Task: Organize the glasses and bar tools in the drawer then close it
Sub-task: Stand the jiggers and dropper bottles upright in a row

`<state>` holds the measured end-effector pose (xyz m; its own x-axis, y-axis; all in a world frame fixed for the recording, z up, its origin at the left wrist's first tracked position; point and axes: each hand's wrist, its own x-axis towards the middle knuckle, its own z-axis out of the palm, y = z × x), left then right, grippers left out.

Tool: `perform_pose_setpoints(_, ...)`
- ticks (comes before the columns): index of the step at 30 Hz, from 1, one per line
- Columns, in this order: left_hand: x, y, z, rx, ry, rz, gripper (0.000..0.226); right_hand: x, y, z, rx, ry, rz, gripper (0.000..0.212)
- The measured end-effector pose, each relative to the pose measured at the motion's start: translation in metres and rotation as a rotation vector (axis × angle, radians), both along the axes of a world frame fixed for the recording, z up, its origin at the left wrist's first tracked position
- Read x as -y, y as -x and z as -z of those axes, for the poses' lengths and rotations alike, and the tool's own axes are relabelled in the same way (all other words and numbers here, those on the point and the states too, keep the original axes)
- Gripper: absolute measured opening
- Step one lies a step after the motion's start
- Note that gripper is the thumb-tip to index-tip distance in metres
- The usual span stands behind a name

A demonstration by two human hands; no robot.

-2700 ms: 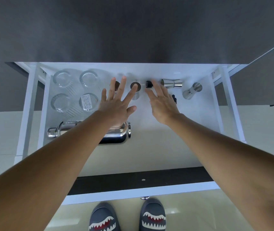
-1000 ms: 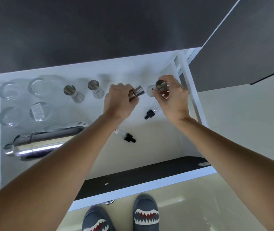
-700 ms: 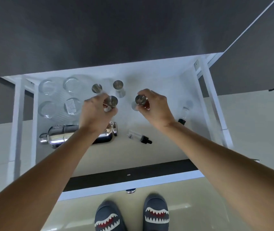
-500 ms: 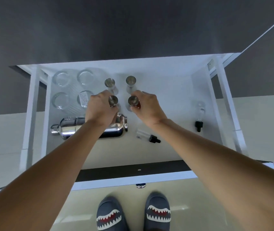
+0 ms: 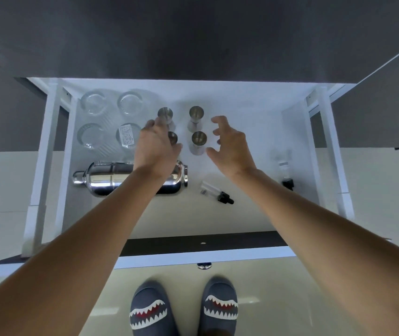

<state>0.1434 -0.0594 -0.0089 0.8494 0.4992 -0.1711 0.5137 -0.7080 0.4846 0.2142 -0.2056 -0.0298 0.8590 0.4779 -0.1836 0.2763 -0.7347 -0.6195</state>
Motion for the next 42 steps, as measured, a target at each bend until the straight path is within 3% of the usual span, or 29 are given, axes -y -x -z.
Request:
perform_pose_setpoints(4,0.037,0.024,-0.019,0.283,-0.161,0.415,0.041,0.059,-0.004,0.005,0.129,0.264,0.181,0.053)
perform_pose_setpoints(7,0.071,0.031,-0.008,0.005,-0.093,0.788,0.036,0.103,0.004,0.012,0.053,0.486,0.247,0.061)
perform_pose_setpoints(10,0.087,0.024,0.016,-0.190,-0.207,0.862,0.042,0.123,0.013,0.021,-0.094,0.546,0.211,0.060)
perform_pose_setpoints(14,0.095,0.011,0.030,-0.264,-0.299,0.868,0.029,0.128,0.006,0.031,-0.144,0.553,0.151,0.048)
perform_pose_setpoints(19,0.100,0.014,0.035,-0.298,-0.176,0.829,0.024,0.129,-0.006,0.027,-0.065,0.384,0.149,0.038)
perform_pose_setpoints(23,0.099,-0.008,0.027,-0.005,0.116,0.581,0.021,0.129,-0.023,0.010,0.012,0.149,0.201,0.031)
perform_pose_setpoints(25,0.096,-0.028,0.017,0.149,0.163,0.453,0.020,0.124,-0.037,0.008,0.103,0.056,0.212,0.025)
perform_pose_setpoints(28,0.083,-0.053,0.010,0.239,0.139,0.343,0.022,0.108,-0.054,0.008,0.169,0.012,0.160,0.016)
perform_pose_setpoints(35,0.065,-0.080,0.020,0.112,0.079,0.210,0.020,0.072,-0.069,0.018,0.117,0.059,0.062,0.019)
perform_pose_setpoints(42,0.064,-0.084,0.025,0.024,0.181,0.198,0.026,0.063,-0.069,0.027,0.090,0.093,0.036,0.017)
